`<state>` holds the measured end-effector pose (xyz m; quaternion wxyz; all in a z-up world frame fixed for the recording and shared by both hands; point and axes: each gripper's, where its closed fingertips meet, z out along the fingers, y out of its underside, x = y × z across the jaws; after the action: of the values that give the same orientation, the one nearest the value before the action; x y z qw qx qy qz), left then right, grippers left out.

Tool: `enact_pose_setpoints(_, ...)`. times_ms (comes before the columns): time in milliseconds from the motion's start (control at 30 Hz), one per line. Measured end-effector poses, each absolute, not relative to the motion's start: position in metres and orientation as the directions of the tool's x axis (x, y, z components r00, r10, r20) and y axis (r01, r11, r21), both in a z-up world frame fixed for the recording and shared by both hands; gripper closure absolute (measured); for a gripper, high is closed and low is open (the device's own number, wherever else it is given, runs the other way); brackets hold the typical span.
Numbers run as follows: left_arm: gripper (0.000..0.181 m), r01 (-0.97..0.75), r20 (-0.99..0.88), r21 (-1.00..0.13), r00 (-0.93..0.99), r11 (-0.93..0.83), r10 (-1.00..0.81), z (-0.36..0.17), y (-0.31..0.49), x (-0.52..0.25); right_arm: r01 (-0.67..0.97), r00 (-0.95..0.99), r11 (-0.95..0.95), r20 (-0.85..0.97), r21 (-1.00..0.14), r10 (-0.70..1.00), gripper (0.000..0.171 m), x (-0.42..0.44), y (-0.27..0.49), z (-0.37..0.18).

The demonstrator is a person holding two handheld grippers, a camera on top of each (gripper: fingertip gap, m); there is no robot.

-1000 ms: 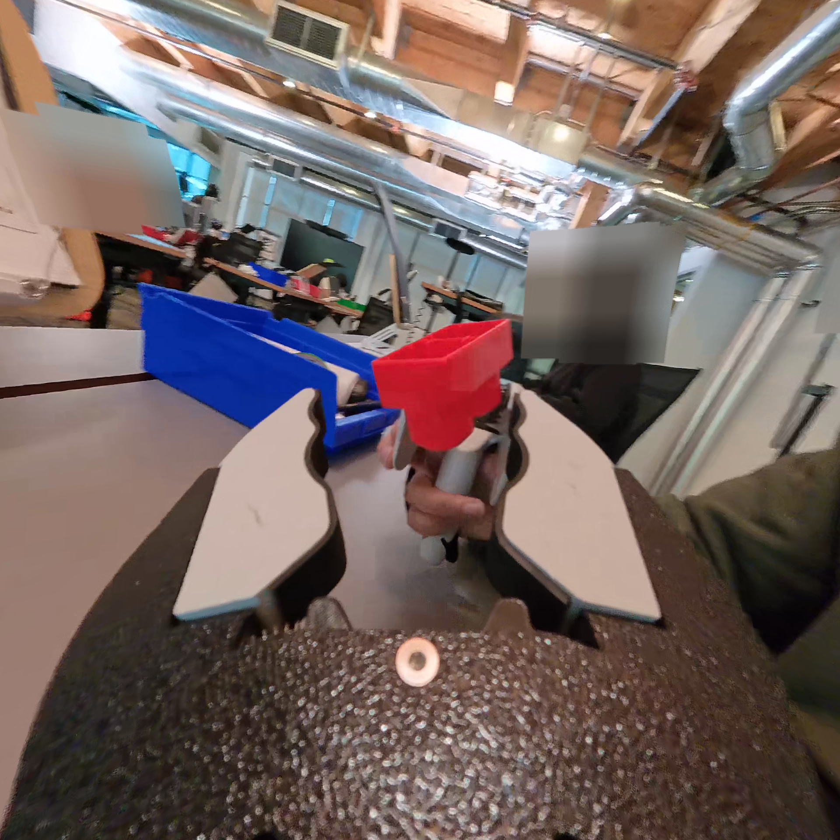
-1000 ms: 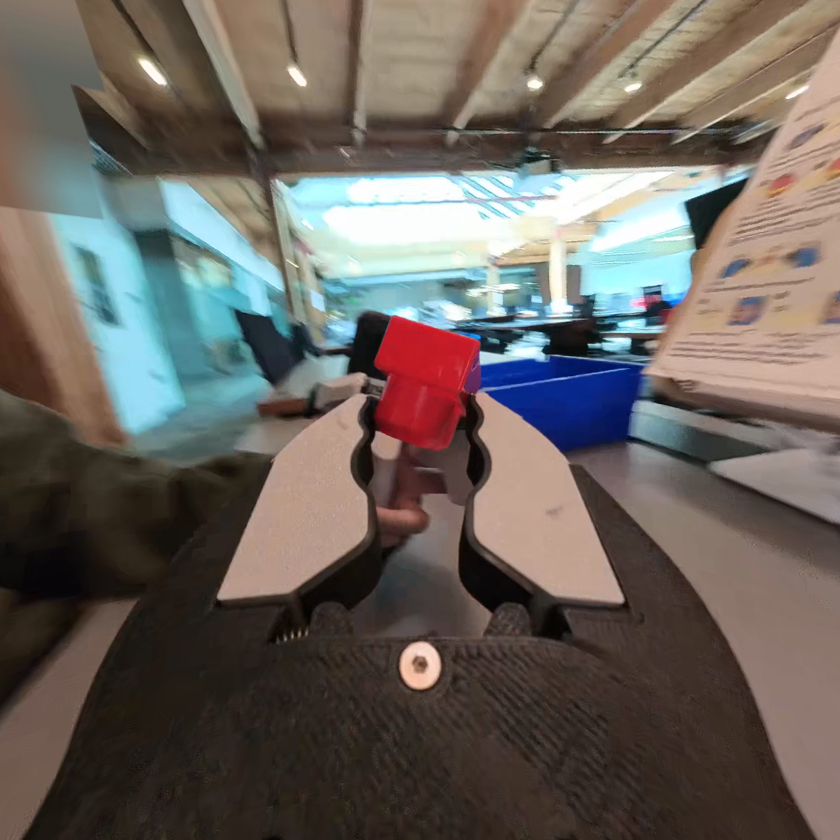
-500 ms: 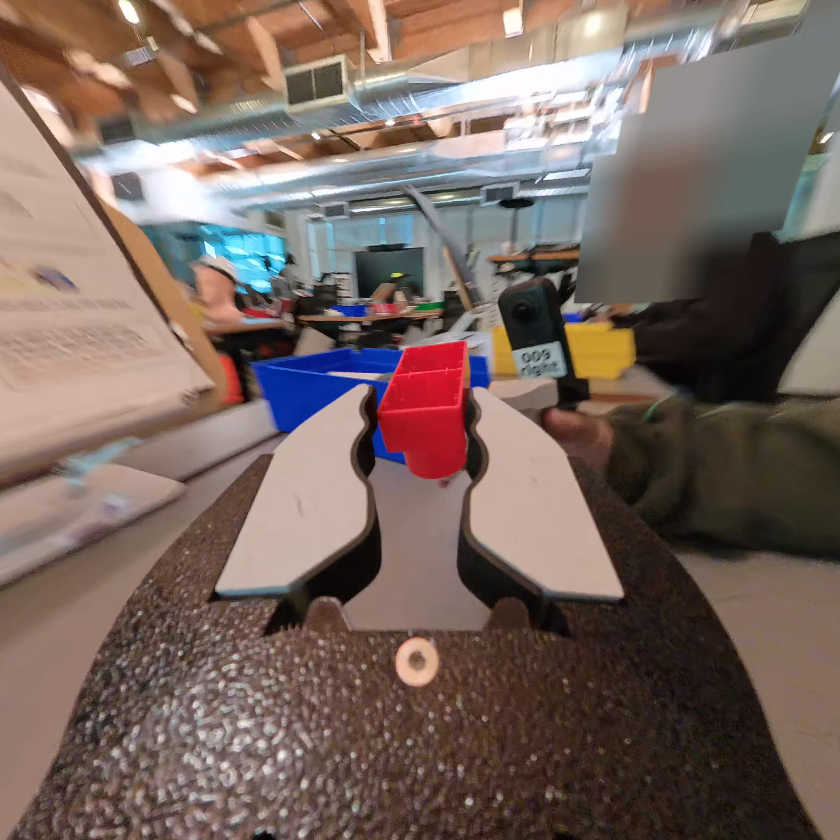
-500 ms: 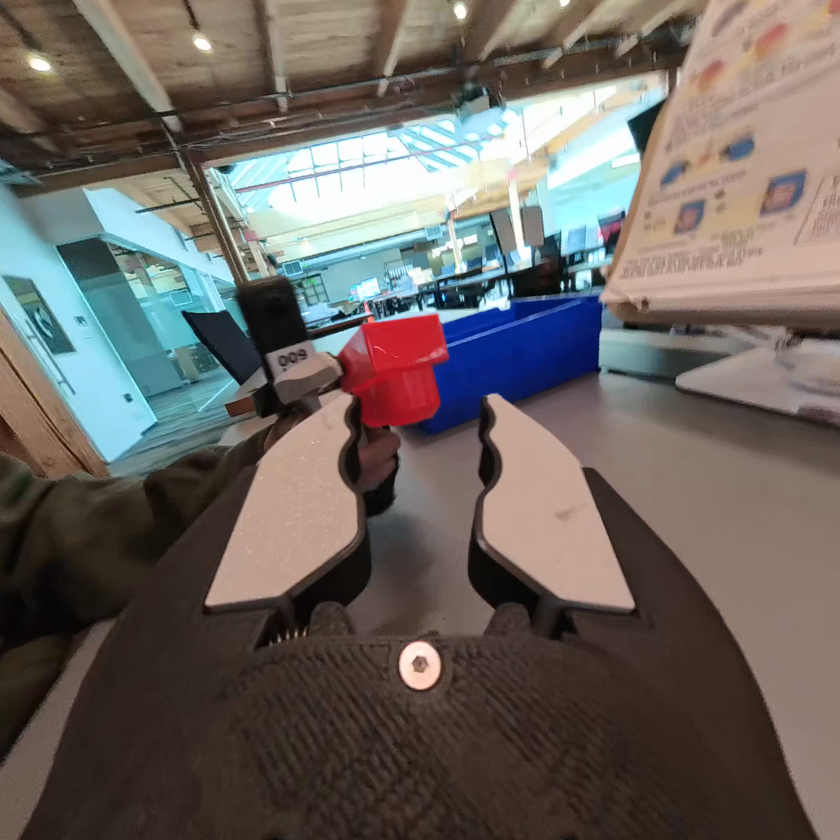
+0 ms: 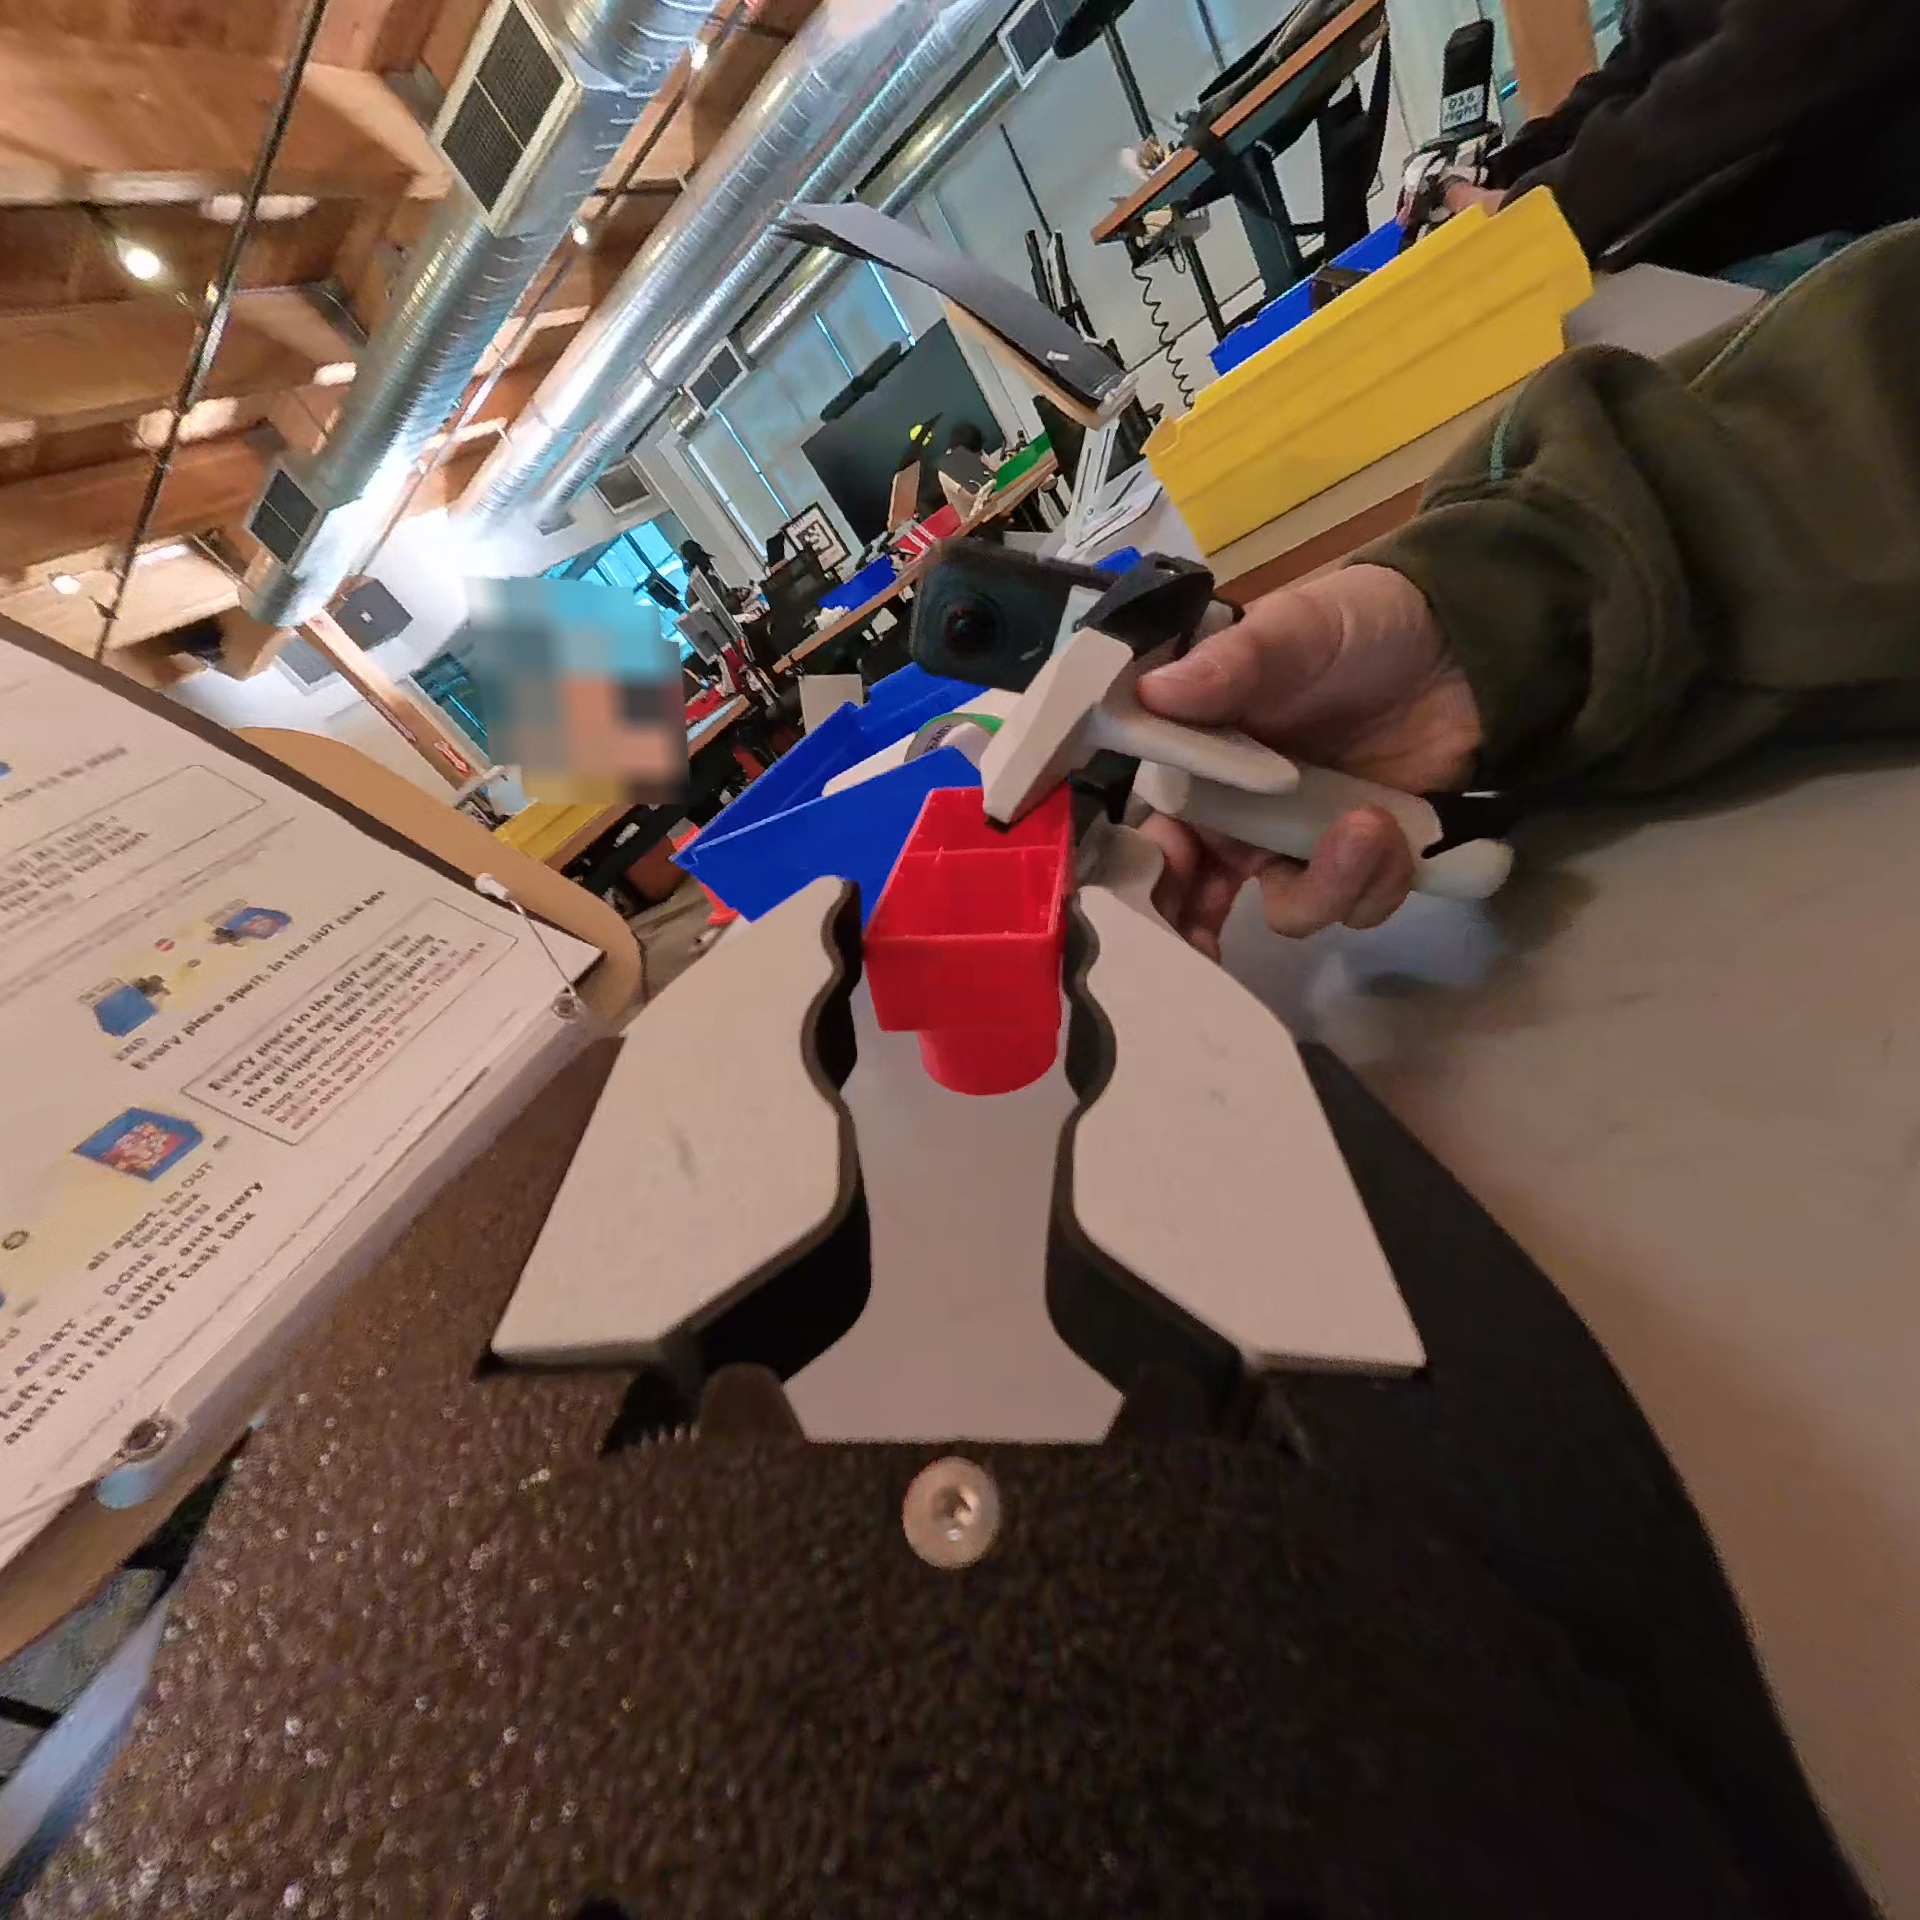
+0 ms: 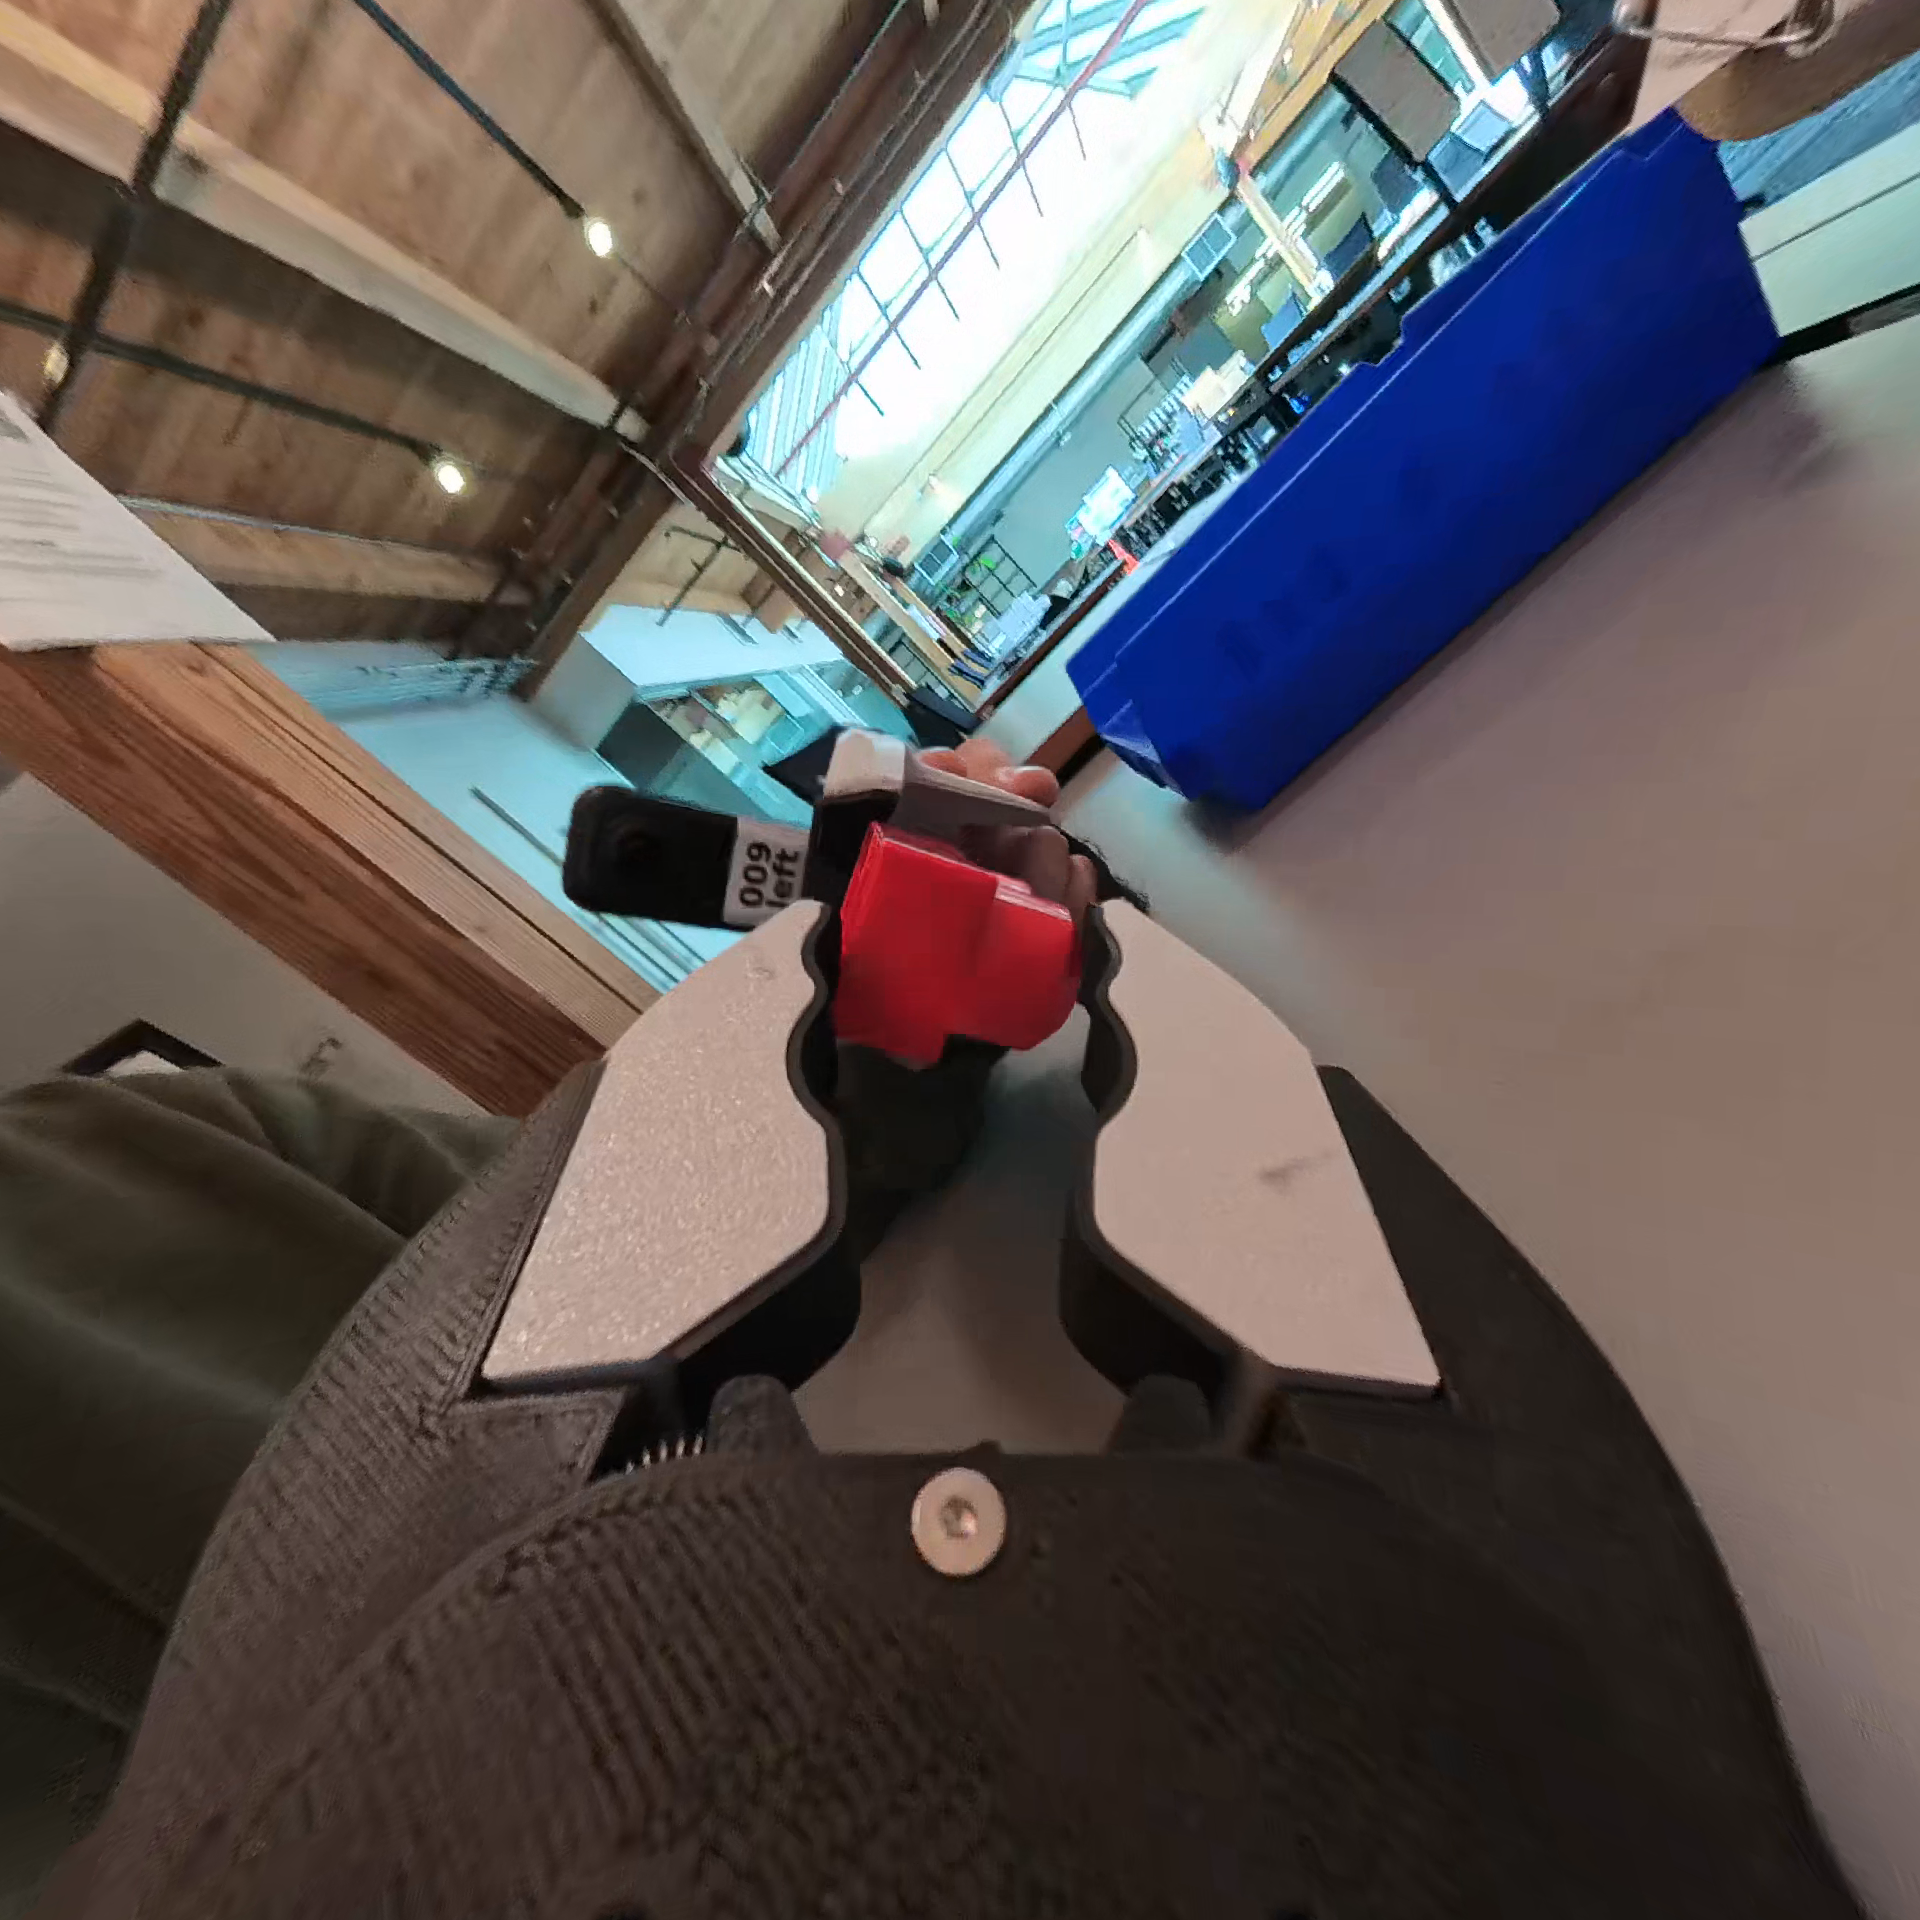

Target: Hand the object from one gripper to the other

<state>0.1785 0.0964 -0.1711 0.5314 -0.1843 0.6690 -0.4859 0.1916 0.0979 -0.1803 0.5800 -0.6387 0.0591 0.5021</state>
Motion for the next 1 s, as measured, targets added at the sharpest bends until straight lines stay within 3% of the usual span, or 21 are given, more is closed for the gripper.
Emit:
enact_pose_setpoints(100,0.144,0.214,-0.388,-0.921,-0.431,0.325,-0.815,-0.172,0.096,0.179,-0.585,0.585,-0.262,-0.623,-0.768,0.519,0.127,0.193,0.097,-0.177)
enact_pose_setpoints(167,0.126,0.157,-0.233,-0.971,-0.448,0.181,-0.863,-0.17,0.101,0.183,-0.539,0.666,-0.17,-0.542,-0.825,0.513,0.127,0.198,0.097,-0.169)
enact_pose_setpoints(267,0.101,-0.042,0.11,-0.994,-0.543,-0.104,-0.832,-0.177,0.102,0.186,-0.329,0.835,0.052,-0.264,-0.943,0.483,0.128,0.202,0.092,-0.151)
enact_pose_setpoints(333,0.087,-0.196,0.35,-0.936,-0.62,-0.294,-0.702,-0.179,0.093,0.184,-0.137,0.897,0.177,-0.046,-0.975,0.439,0.128,0.199,0.086,-0.143)
enact_pose_setpoints(433,0.098,-0.316,0.521,-0.839,-0.702,-0.444,-0.485,-0.171,0.079,0.174,0.077,0.896,0.233,0.17,-0.969,0.411,0.127,0.186,0.084,-0.146)
enact_pose_setpoints(533,0.111,-0.422,0.59,-0.784,-0.734,-0.455,-0.337,-0.169,0.067,0.162,0.22,0.877,0.264,0.309,-0.939,0.368,0.127,0.179,0.084,-0.149)
enact_pose_setpoints(700,0.11,-0.56,0.696,-0.664,-0.705,-0.495,-0.136,-0.164,0.064,0.152,0.41,0.805,0.25,0.477,-0.877,0.354,0.128,0.174,0.083,-0.162)
enact_pose_setpoints(833,0.138,-0.622,0.764,-0.598,-0.633,-0.505,-0.126,-0.177,0.068,0.158,0.489,0.768,0.245,0.546,-0.837,0.334,0.128,0.171,0.084,-0.166)
enact_pose_setpoints(1000,0.141,-0.634,0.784,-0.59,-0.598,-0.499,-0.168,-0.188,0.071,0.162,0.566,0.732,0.205,0.601,-0.799,0.321,0.126,0.173,0.086,-0.174)
